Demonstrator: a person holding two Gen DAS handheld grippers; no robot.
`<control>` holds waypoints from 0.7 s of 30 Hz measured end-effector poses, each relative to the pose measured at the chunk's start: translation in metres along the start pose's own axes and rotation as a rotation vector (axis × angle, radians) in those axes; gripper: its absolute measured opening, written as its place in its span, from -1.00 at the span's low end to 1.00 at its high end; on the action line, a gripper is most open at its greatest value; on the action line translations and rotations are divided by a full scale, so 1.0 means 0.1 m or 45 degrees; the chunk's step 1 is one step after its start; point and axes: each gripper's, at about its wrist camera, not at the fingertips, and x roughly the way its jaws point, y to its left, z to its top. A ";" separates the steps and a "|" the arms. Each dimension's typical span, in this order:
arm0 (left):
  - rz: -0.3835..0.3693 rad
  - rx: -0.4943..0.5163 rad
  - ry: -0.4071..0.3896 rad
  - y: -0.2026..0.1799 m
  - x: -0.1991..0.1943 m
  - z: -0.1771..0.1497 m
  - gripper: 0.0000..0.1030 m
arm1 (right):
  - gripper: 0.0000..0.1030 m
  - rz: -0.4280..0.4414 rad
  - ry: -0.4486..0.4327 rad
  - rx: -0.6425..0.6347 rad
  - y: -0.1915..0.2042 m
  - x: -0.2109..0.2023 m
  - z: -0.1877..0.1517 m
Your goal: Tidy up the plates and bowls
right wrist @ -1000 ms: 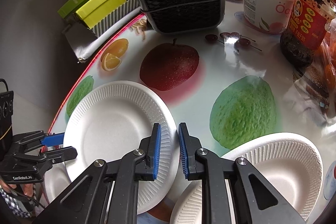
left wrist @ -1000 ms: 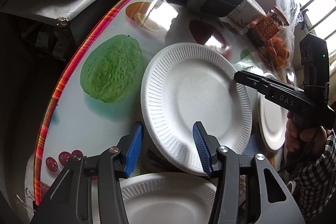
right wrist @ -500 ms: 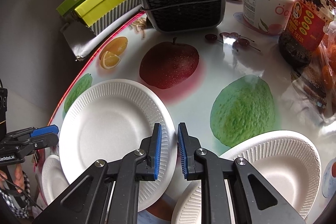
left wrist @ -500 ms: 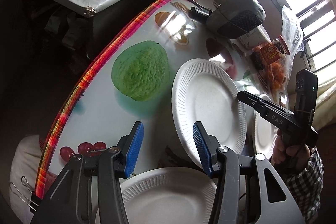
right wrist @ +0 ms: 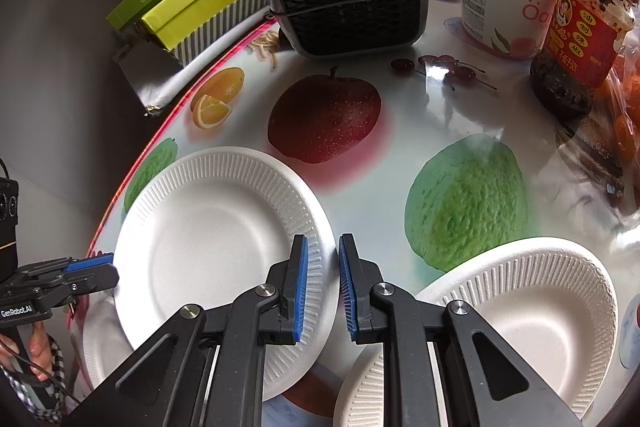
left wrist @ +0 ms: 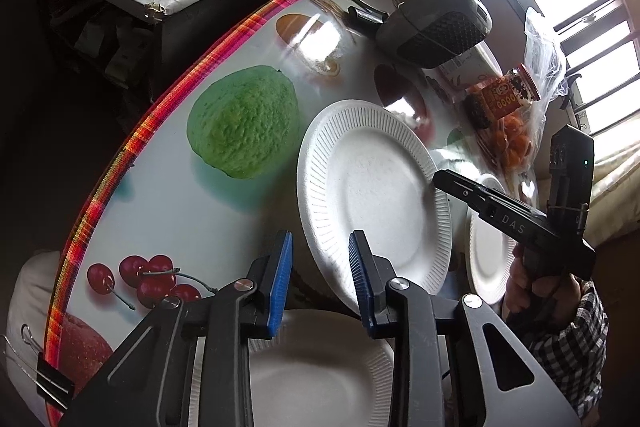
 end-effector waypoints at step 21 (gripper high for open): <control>-0.019 0.000 -0.020 -0.01 -0.10 -0.04 -0.42 | -0.69 0.029 -0.031 0.062 0.07 -0.24 -0.14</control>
